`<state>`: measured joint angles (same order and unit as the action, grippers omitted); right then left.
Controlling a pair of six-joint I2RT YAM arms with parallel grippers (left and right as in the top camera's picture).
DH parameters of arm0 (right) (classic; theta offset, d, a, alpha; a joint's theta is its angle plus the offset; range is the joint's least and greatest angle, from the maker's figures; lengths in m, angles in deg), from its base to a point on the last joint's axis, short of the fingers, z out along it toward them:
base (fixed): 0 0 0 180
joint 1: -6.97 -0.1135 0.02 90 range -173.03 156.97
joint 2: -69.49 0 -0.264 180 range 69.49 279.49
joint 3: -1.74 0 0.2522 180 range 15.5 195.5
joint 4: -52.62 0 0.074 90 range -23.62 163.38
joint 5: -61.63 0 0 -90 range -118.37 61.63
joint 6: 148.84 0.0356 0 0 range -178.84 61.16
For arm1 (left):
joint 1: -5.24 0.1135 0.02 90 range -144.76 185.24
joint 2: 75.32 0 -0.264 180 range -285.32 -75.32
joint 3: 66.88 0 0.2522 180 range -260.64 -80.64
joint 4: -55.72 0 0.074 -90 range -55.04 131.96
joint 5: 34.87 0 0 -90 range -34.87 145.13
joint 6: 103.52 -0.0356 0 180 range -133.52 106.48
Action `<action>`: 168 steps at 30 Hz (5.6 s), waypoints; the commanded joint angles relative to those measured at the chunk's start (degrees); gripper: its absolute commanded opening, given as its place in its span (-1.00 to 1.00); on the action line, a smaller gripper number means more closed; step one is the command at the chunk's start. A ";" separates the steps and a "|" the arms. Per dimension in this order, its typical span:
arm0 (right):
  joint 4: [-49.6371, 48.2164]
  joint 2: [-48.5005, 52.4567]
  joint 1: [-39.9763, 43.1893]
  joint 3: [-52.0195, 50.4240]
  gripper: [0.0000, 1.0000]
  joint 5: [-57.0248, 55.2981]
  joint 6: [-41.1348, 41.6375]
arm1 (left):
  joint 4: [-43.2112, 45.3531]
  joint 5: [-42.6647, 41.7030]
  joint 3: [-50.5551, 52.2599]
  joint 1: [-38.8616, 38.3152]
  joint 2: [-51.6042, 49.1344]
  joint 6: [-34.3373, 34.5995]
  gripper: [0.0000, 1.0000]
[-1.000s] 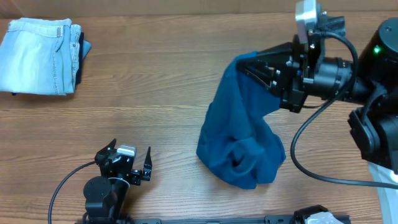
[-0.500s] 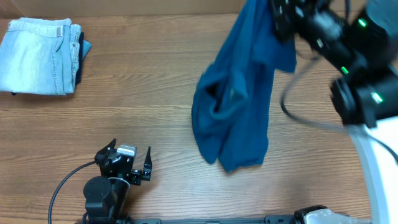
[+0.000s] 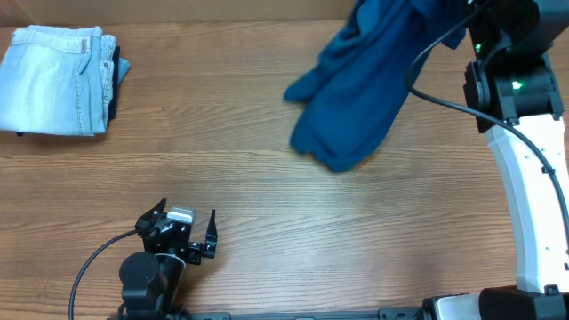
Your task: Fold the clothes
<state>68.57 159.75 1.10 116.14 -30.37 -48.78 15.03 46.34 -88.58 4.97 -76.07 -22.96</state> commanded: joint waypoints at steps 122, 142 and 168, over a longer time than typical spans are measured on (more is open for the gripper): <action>63.76 6.88 -19.50 12.24 0.77 12.94 2.10 | 4.26 -10.43 -21.46 0.24 -25.07 22.64 1.00; 71.60 10.99 4.81 9.16 0.95 13.22 12.52 | -13.62 -20.57 -68.83 -3.93 -80.13 28.94 1.00; 36.89 16.20 -0.35 -21.66 0.47 25.86 7.98 | -14.71 14.12 -68.72 -27.61 -88.54 27.82 1.00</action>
<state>104.77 174.96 1.72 94.99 -1.83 -41.52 -1.04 59.76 -155.79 -22.85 -163.26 4.39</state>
